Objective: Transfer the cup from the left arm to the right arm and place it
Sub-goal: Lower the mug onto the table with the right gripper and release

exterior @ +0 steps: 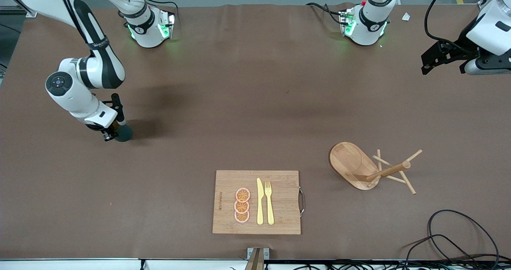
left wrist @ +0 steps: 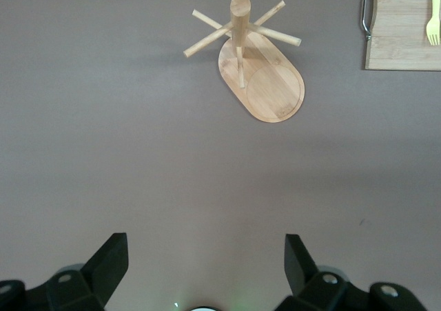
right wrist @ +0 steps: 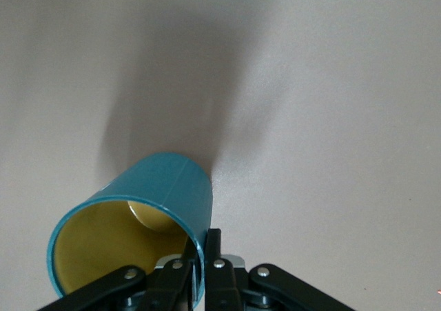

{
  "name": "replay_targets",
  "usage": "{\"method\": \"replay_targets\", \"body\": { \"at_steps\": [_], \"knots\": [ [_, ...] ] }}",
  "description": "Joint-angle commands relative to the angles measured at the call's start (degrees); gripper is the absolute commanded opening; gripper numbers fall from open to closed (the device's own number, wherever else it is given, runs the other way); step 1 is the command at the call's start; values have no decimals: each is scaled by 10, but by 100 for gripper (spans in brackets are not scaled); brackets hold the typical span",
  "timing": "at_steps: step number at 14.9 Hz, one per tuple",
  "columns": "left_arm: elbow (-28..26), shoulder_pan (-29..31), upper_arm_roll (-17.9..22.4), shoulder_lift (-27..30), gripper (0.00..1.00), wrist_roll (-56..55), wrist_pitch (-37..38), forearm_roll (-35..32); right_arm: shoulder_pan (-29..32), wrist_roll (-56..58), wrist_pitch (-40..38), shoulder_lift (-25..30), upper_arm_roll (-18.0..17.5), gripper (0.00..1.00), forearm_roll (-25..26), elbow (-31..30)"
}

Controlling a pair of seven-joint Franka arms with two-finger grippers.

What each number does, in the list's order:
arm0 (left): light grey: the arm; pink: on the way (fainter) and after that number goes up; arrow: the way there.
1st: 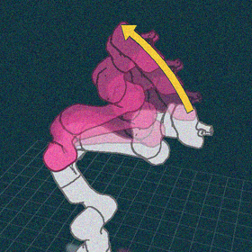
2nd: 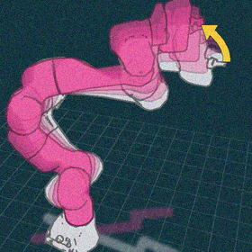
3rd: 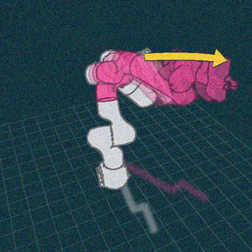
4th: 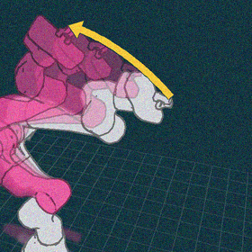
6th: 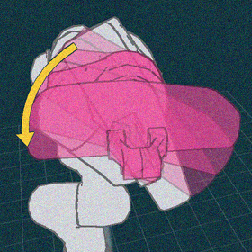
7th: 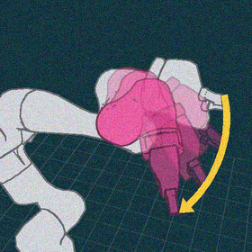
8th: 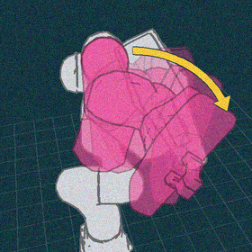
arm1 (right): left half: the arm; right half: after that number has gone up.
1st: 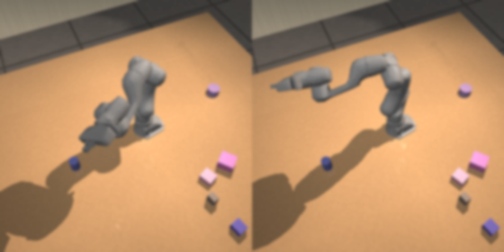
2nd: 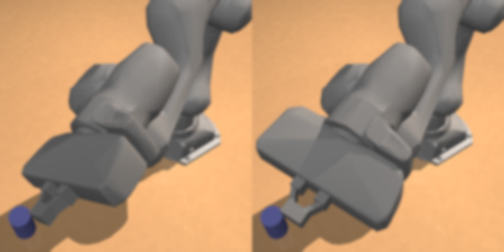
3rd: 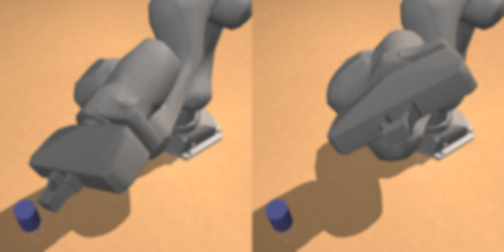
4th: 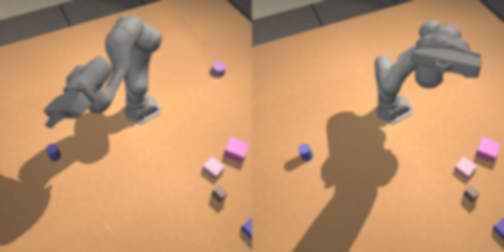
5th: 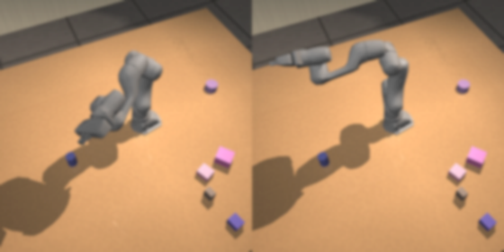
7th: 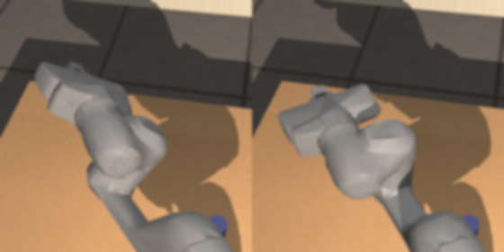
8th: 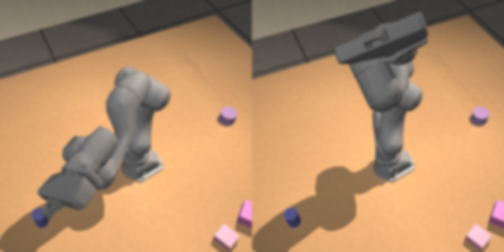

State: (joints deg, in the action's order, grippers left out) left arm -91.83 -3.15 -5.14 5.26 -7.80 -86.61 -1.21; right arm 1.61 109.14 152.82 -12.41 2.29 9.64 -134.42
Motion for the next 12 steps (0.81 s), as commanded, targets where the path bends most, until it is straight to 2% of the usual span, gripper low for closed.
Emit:
{"method": "replay_targets", "body": {
  "at_steps": [1, 4, 6, 8, 12],
  "knots": [
    [-9, 8, -7, 7, 100, 12, -10, 1, 8, 11, 13, 6, 0, 100, 12, -8],
    [-9, 9, -7, 7, 100, 13, -11, 2, 8, 7, 4, 8, 2, 100, 10, 11],
    [-8, 10, -6, 7, 100, 16, -10, 2, 11, -26, -42, 12, 2, 100, 6, 34],
    [-8, 10, -6, 7, 100, 17, -10, 2, 10, -111, -127, 16, 2, 100, 6, 65],
    [-6, 10, -3, 5, 100, 17, -12, 3, 5, -288, -236, 27, -1, 100, -5, 131]
  ]
}}
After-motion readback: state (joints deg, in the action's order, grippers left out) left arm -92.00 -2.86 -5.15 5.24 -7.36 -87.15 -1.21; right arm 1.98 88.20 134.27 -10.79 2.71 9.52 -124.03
